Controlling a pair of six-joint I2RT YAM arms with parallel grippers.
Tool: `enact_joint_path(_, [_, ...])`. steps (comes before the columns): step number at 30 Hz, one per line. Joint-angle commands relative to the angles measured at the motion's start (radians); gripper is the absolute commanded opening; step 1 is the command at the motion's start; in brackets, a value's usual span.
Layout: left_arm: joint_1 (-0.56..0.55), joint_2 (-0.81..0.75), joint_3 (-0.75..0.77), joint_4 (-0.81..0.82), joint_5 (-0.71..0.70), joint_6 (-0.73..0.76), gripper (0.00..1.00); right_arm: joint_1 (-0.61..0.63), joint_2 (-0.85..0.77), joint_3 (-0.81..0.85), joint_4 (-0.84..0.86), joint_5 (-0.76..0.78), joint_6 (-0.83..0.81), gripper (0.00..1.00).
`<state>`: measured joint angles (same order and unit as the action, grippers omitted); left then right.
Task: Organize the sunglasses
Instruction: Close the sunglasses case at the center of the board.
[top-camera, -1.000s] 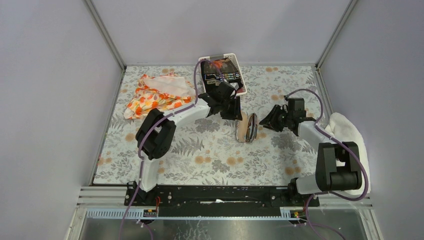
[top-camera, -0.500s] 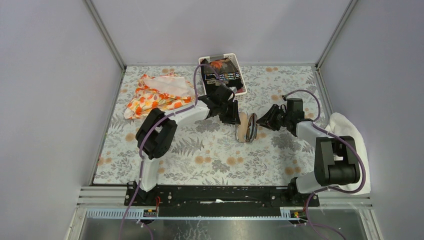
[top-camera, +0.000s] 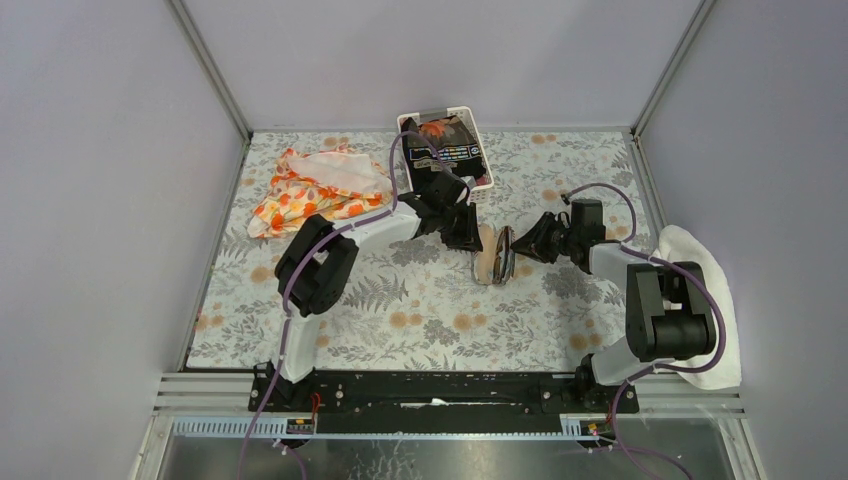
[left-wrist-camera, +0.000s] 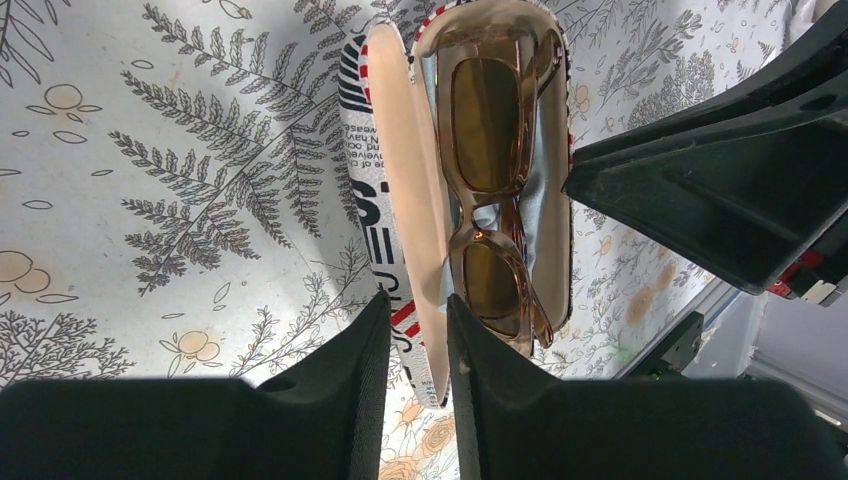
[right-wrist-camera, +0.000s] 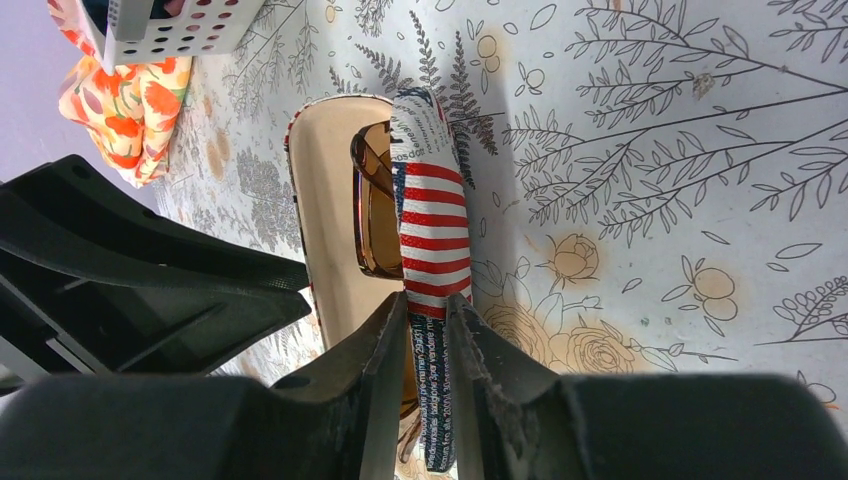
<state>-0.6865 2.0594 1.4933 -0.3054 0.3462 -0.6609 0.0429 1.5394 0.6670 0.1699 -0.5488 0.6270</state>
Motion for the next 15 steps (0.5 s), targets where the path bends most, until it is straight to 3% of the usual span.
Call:
enact_joint_path(1, [0.004, 0.016, -0.007, 0.038, 0.013, -0.003, 0.31, -0.002, 0.008, -0.007, 0.043, -0.041, 0.005, 0.27])
enact_joint_path(15, [0.000, 0.039, 0.000, 0.069, 0.054, -0.025, 0.27, -0.003, 0.021, -0.025, 0.076, -0.061, 0.024, 0.20])
